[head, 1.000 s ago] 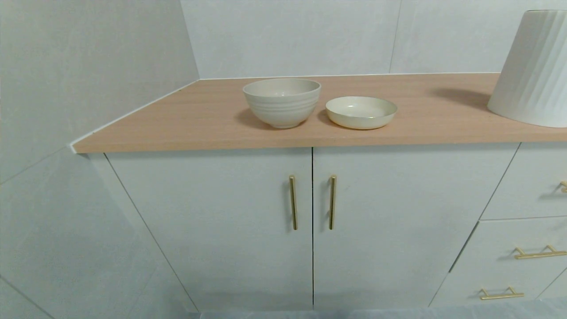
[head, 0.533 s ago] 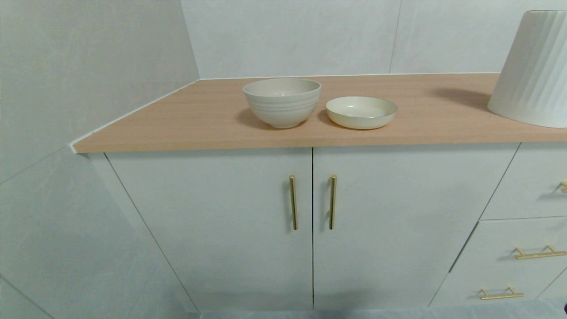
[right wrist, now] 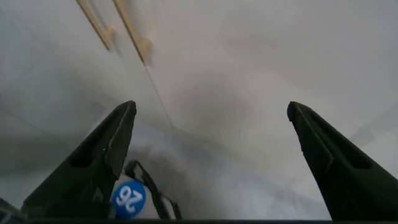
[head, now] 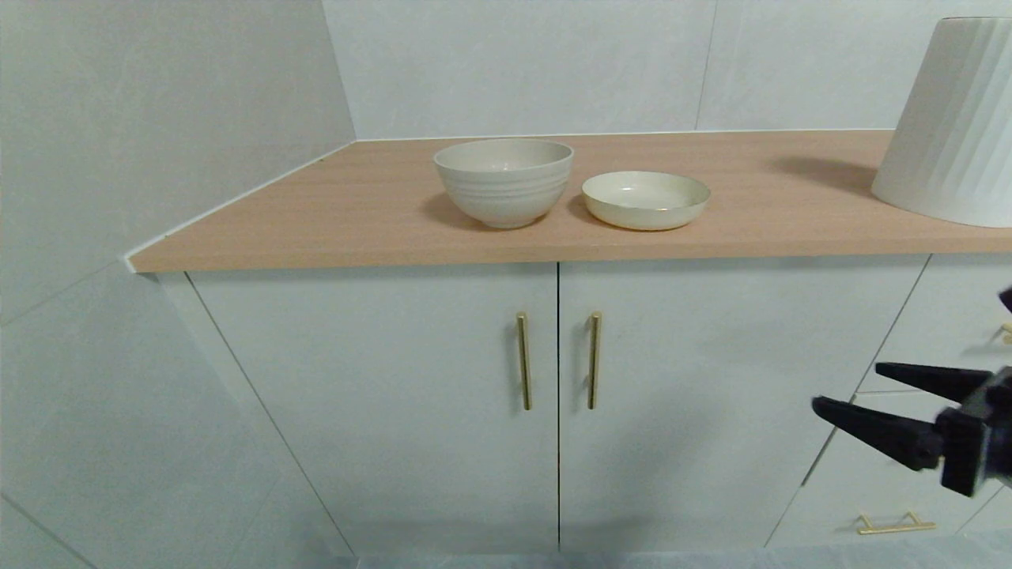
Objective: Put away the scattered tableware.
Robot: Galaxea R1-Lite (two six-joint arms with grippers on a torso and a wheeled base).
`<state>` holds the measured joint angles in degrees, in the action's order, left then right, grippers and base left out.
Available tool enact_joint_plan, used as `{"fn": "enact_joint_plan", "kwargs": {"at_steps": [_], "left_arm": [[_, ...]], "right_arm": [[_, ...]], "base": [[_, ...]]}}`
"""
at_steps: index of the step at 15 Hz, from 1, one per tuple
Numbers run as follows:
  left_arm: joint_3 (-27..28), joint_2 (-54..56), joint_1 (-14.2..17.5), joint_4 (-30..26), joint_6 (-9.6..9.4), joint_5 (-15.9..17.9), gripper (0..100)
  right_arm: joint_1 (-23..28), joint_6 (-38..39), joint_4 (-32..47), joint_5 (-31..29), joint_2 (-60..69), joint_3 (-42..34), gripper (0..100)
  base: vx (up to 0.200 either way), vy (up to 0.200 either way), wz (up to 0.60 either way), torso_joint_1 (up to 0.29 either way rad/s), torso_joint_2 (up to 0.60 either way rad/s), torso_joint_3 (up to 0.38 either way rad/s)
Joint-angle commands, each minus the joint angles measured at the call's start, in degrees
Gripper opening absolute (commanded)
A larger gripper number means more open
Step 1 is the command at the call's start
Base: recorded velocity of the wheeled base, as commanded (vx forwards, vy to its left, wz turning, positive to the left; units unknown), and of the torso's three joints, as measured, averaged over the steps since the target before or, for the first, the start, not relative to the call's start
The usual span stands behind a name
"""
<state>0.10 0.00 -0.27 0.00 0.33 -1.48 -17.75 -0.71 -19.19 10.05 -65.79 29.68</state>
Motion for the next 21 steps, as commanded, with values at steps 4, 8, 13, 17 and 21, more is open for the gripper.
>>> {"fn": "enact_joint_plan", "kwargs": {"at_steps": [4,8,13,17,21], "left_arm": [[-0.1,0.0,0.0,0.0,0.02,0.0,100],[0.0,0.0,0.0,0.0,0.02,0.0,100],[0.0,0.0,0.0,0.0,0.02,0.0,100],[0.0,0.0,0.0,0.0,0.02,0.0,100],[0.0,0.0,0.0,0.0,0.02,0.0,100]], "right_arm": [[-11.8,0.1,-0.2,-1.7,-20.3,15.3,100],[-18.1,7.6,-2.9,-0.6,-27.5,17.1,100],[-18.5,12.2,-8.4,-0.6,-30.6,18.2,100],[-18.5,15.1,-8.5,-0.6,-31.9,19.8,100],[-19.5,17.7,-14.9,-0.6,-36.9,20.3,100]], "base": [[0.000,0.000,0.00,0.000,0.00,0.000],[0.000,0.000,0.00,0.000,0.00,0.000],[0.000,0.000,0.00,0.000,0.00,0.000],[0.000,0.000,0.00,0.000,0.00,0.000],[0.000,0.000,0.00,0.000,0.00,0.000]]}}
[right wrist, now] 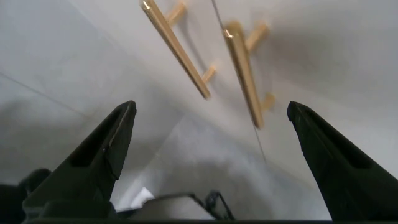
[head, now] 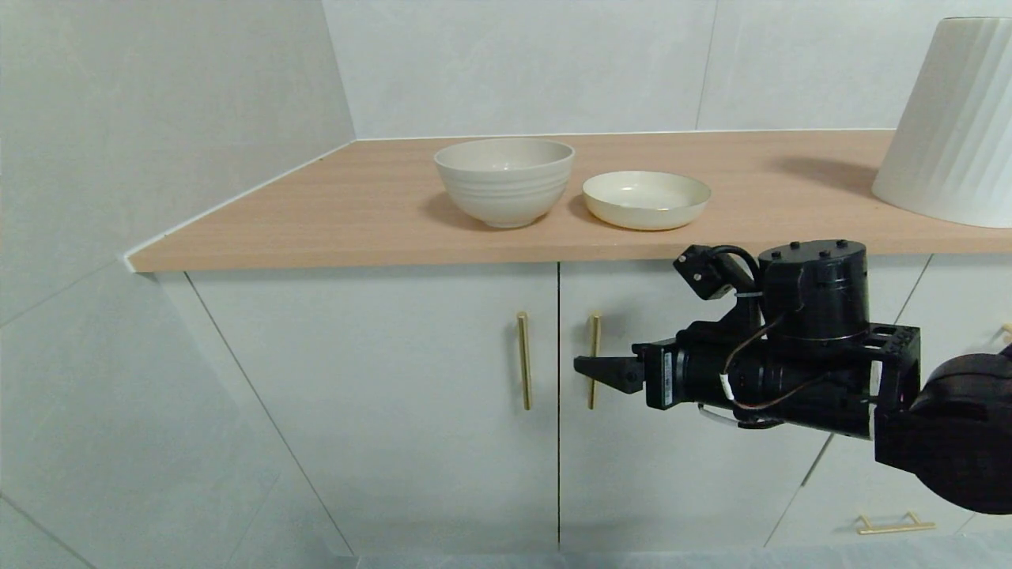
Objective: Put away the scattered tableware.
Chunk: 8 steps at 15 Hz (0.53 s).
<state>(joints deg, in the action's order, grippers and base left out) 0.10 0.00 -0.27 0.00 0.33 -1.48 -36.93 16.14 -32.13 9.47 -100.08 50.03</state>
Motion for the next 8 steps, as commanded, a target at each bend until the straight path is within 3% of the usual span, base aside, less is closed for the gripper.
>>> {"fn": "enact_joint_plan", "kwargs": {"at_steps": [1,3,8], "left_arm": [[0.0,0.0,0.0,0.0,0.02,0.0,100],[0.0,0.0,0.0,0.0,0.02,0.0,100],[0.0,0.0,0.0,0.0,0.02,0.0,100]], "right_arm": [[-0.4,0.9,-2.1,-0.1,-2.7,0.0,100],[-1.7,3.4,-8.9,-0.7,-6.4,-0.3,100],[-2.1,5.3,-11.6,-0.7,-8.0,0.1,100]], "base": [[0.000,0.000,0.00,0.000,0.00,0.000],[0.000,0.000,0.00,0.000,0.00,0.000],[0.000,0.000,0.00,0.000,0.00,0.000]]}}
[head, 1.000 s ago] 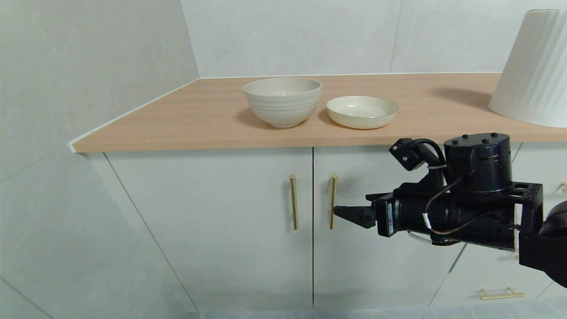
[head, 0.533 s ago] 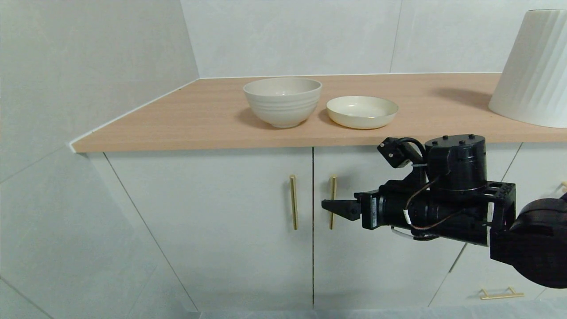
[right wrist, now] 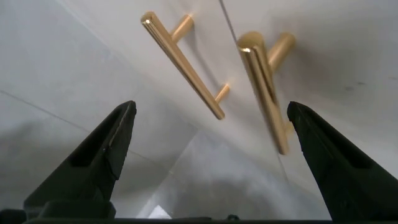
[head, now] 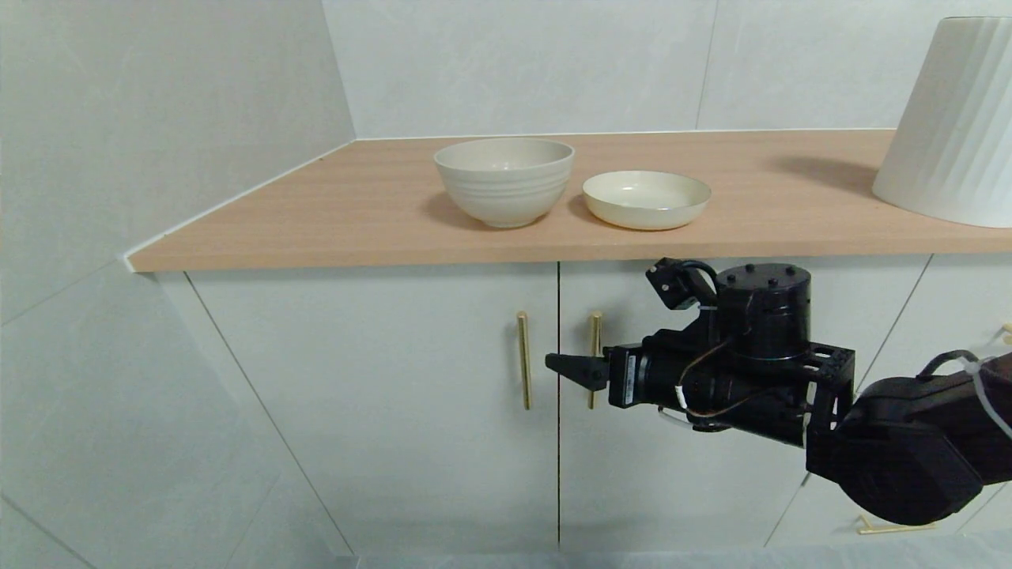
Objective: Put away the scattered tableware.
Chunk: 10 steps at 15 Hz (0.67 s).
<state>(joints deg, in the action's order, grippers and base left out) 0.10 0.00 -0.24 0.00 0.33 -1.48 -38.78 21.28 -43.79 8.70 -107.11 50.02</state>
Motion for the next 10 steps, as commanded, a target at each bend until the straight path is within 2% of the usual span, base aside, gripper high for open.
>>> {"fn": "enact_joint_plan", "kwargs": {"at_steps": [1,3,10], "left_arm": [[0.0,0.0,0.0,0.0,0.02,0.0,100],[0.0,0.0,0.0,0.0,0.02,0.0,100],[0.0,0.0,0.0,0.0,0.02,0.0,100]], "right_arm": [[-0.4,0.3,-1.6,0.0,-1.6,0.1,100],[-0.5,0.3,-4.1,-0.1,-2.8,-0.2,100],[-1.7,4.0,-4.1,0.6,-1.1,-1.2,100]], "base": [[0.000,0.000,0.00,0.000,0.00,0.000],[0.000,0.000,0.00,0.000,0.00,0.000],[0.000,0.000,0.00,0.000,0.00,0.000]]}}
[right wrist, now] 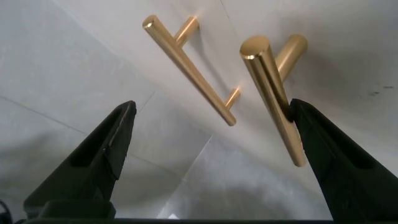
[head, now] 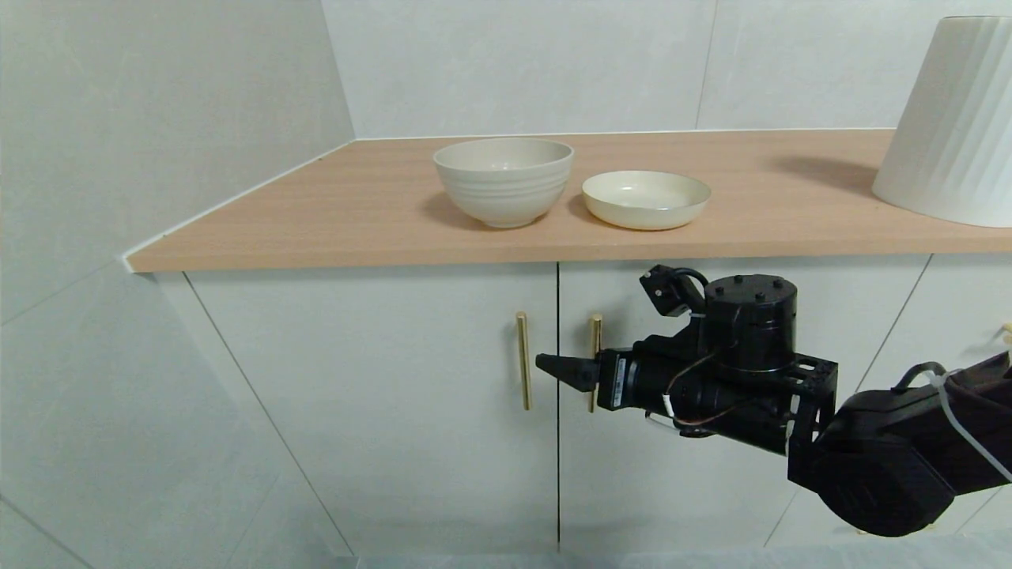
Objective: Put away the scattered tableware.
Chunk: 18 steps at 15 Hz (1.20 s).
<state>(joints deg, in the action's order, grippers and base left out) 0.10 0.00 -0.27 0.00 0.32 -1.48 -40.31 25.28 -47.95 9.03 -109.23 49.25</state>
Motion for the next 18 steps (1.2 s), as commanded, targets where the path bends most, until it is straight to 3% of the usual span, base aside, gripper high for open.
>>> {"fn": "enact_joint_plan", "kwargs": {"at_steps": [1,5,7,15,18], "left_arm": [[0.0,0.0,0.0,0.0,0.03,0.0,100],[-0.1,0.0,0.0,0.0,0.03,0.0,100],[-0.1,0.0,0.0,0.0,0.03,0.0,100],[-0.1,0.0,0.0,0.0,-0.14,0.0,100],[-0.1,0.0,0.0,0.0,-0.05,0.0,100]], "right_arm": [[-0.3,0.0,0.3,0.5,1.6,-0.8,100],[-0.4,0.0,0.7,7.3,5.3,-4.2,100],[-0.3,0.0,0.9,13.5,7.9,-6.7,100],[-0.1,-0.1,6.4,15.0,11.7,-7.6,100],[0.1,-0.1,6.4,18.8,13.4,-8.7,100]], "base": [[0.000,0.000,0.00,0.000,0.00,0.000],[0.000,0.000,0.00,0.000,0.00,0.000],[0.000,0.000,0.00,0.000,0.00,0.000],[0.000,0.000,0.00,0.000,0.00,0.000],[0.000,0.000,0.00,0.000,0.00,0.000]]}}
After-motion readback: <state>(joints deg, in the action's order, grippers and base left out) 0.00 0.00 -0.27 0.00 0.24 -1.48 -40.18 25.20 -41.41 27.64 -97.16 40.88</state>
